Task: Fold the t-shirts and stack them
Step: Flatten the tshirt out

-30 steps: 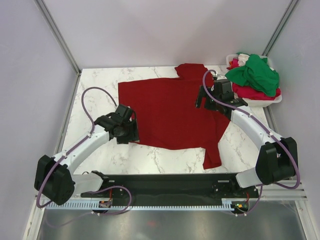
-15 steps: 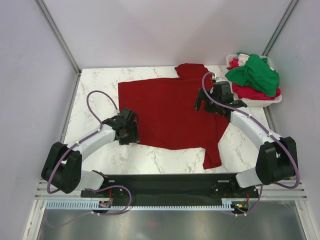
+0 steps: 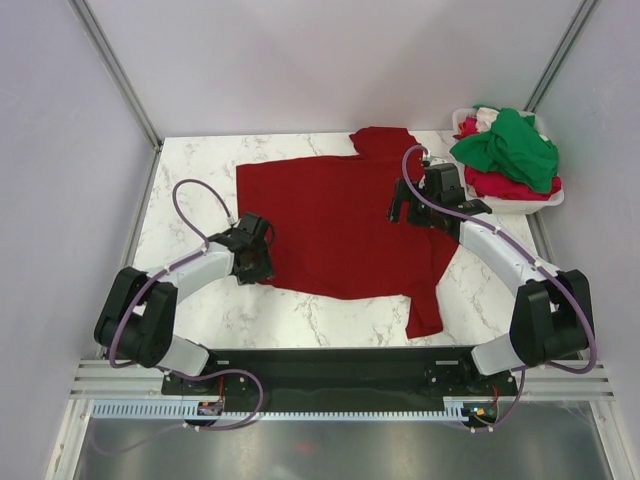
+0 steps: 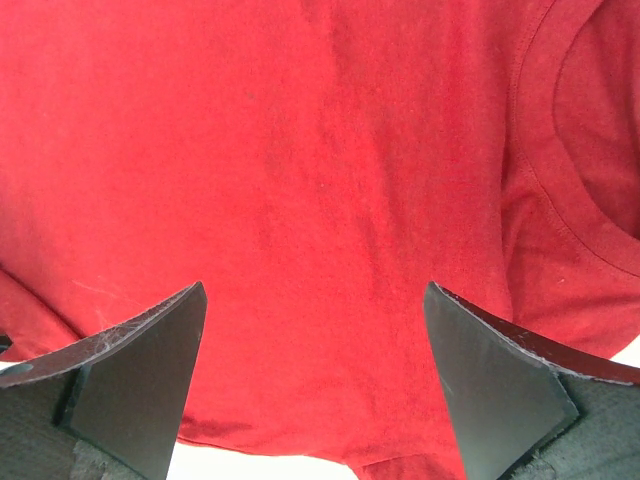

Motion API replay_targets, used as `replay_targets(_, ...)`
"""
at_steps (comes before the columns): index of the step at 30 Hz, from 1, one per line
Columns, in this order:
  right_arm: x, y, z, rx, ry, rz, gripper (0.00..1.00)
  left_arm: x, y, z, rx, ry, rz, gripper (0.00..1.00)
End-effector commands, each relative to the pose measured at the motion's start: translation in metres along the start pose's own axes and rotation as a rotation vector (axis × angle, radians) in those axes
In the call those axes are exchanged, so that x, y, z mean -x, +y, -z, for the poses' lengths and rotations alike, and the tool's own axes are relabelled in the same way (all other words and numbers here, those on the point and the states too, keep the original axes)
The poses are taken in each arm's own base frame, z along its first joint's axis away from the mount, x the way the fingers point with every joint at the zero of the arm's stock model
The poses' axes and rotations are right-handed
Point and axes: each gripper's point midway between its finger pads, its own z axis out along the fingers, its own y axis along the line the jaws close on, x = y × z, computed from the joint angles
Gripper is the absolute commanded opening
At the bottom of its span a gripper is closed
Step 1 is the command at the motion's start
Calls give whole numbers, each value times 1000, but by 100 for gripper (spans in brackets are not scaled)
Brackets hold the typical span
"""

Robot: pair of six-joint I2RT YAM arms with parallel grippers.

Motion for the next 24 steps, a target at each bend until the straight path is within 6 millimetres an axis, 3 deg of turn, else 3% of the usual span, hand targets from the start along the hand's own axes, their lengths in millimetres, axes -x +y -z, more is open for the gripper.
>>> replay_targets(1,5,5,-2,27,-17,12,98,22,-3,-4,3,-76,-11,54)
replay_targets(4,3,4,-4,23,-12,13,98,25,-7,-7,-7,-78,-13,31)
replay_targets(5,1,3,-4,22,-9,13,98,26,-9,-6,-15,-78,-13,14)
replay_targets(7,0,2,-4,19,-7,13,98,26,-15,-2,-47,-71,-18,4)
replay_targets(11,5,6,5,25,-29,-8,98,23,-14,25,-68,-43,-22,2)
replay_targets(14,0,13,14,15,-21,-27,98,17,-4,52,-73,-49,-14,2)
replay_targets(15,-11,18,18,10,11,-40,98,13,-1,57,-74,-45,-13,2)
replay_targets(19,-39,-13,32,-187,22,-96,98,-3,17,84,-65,-38,31,2)
replay_targets(21,-56,-30,39,-242,20,-120,98,0,12,104,-126,-64,71,2)
replay_targets(23,-59,-47,47,-321,-10,-143,98,1,19,119,-112,-76,90,2)
replay_targets(24,-63,-54,52,-355,-5,-147,98,11,23,132,-109,-128,99,2)
